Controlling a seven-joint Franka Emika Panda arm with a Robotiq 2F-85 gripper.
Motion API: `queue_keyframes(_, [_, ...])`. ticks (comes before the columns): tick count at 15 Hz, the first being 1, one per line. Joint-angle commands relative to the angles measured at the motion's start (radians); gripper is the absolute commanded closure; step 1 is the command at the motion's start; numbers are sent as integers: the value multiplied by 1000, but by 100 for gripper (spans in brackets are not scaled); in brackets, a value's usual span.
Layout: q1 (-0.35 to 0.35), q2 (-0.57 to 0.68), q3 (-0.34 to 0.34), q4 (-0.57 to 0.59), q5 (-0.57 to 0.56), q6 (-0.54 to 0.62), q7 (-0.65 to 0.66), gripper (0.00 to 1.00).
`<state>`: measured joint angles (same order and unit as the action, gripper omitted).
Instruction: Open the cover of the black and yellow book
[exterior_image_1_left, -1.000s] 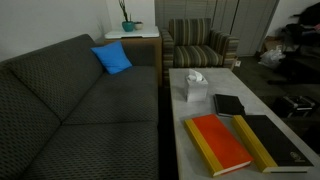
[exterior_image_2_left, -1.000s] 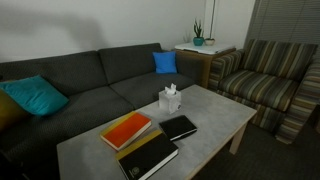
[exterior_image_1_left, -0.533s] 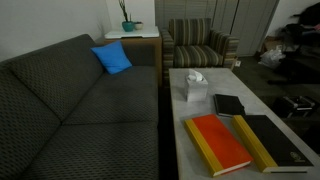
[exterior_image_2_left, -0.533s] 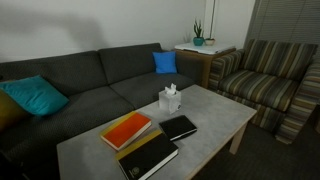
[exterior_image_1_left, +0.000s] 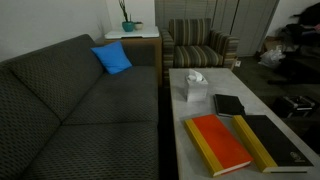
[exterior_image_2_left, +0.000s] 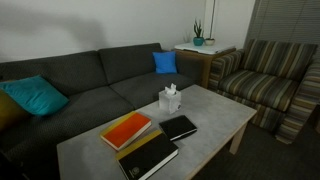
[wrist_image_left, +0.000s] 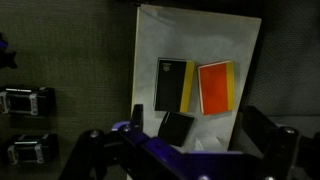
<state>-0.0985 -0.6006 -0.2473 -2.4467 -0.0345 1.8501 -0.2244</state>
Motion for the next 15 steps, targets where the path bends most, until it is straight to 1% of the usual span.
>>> queue_keyframes(1, [14,146,-16,59,-3,10,-108,0])
queue_keyframes(7, [20,443,-12,183,24,6,-228,0])
queue_keyframes(8, [19,489,-3,216,25,-14,-242,0])
queue_keyframes(11, [10,635,21,285,41,-11,-290,0])
queue_keyframes(15, [-11,804,74,383,82,-50,-336,0])
